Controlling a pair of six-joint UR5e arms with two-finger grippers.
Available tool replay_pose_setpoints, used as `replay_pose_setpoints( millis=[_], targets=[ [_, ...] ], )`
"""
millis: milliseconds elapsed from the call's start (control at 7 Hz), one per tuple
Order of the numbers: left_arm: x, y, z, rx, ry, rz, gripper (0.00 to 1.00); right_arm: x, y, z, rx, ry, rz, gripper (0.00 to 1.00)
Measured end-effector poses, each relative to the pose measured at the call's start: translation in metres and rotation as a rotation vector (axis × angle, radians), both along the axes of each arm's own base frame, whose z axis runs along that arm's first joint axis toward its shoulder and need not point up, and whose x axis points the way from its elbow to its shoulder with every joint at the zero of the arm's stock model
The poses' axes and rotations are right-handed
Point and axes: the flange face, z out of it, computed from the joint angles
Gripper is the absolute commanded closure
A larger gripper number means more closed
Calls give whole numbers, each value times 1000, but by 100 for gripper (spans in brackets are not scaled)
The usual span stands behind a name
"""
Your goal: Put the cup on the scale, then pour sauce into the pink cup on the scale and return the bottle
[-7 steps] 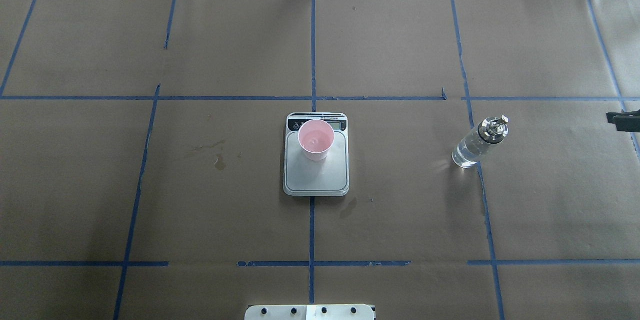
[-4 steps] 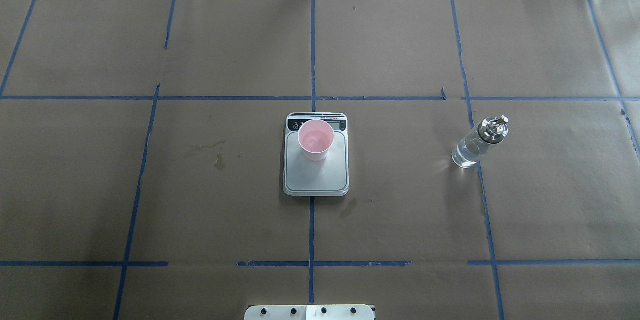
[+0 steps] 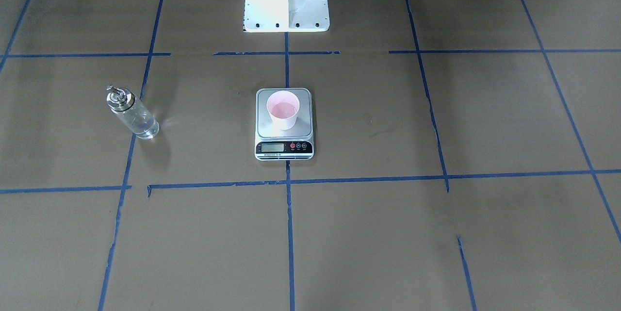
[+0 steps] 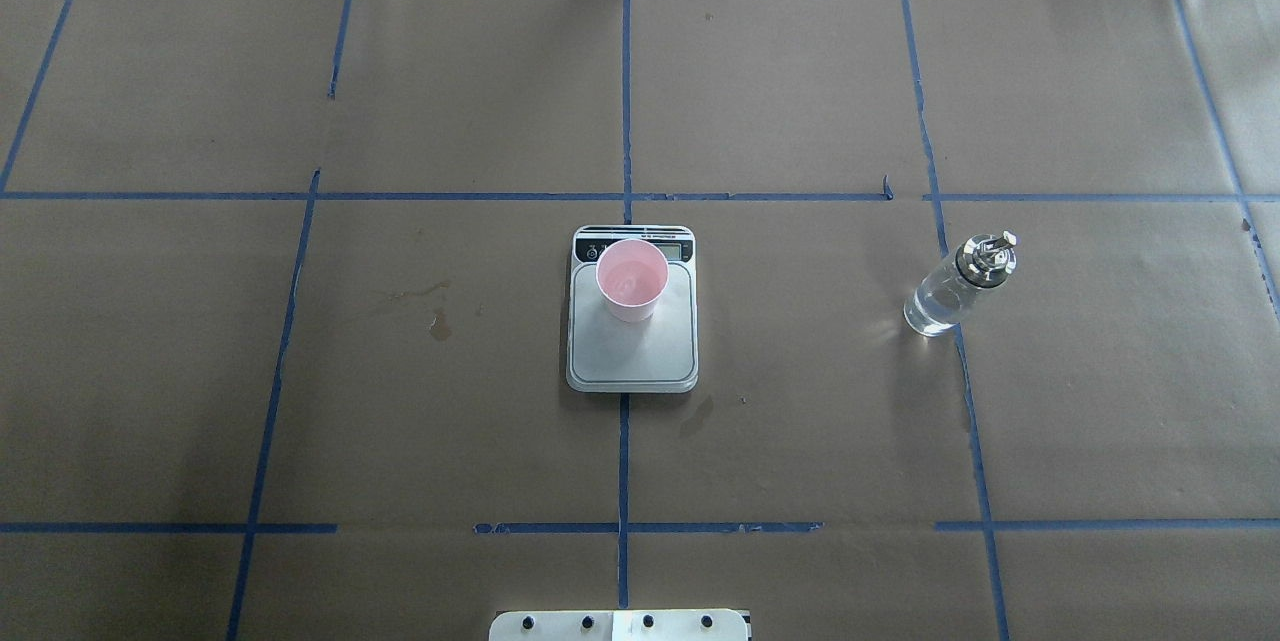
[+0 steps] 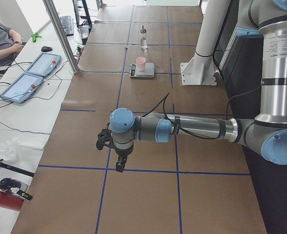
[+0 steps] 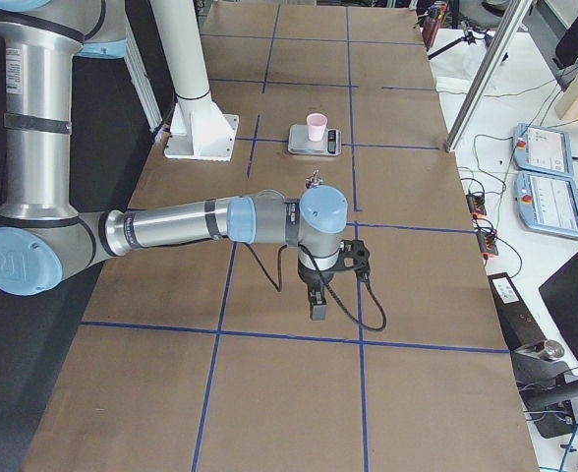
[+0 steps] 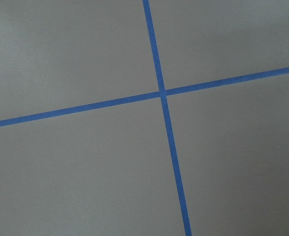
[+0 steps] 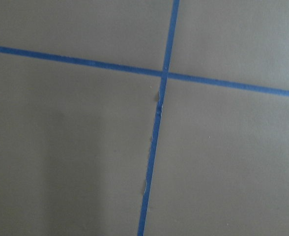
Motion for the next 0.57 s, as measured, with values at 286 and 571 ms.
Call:
replay_pose_setpoints(
  millis=[286,571],
  targets=[
    [0,-1,0,11,-2,0,0,0,23,45,-104,-2,2,0],
    [0,-1,-3,20,-2,0,0,0,24,57,-119,-4,2,0]
  ],
)
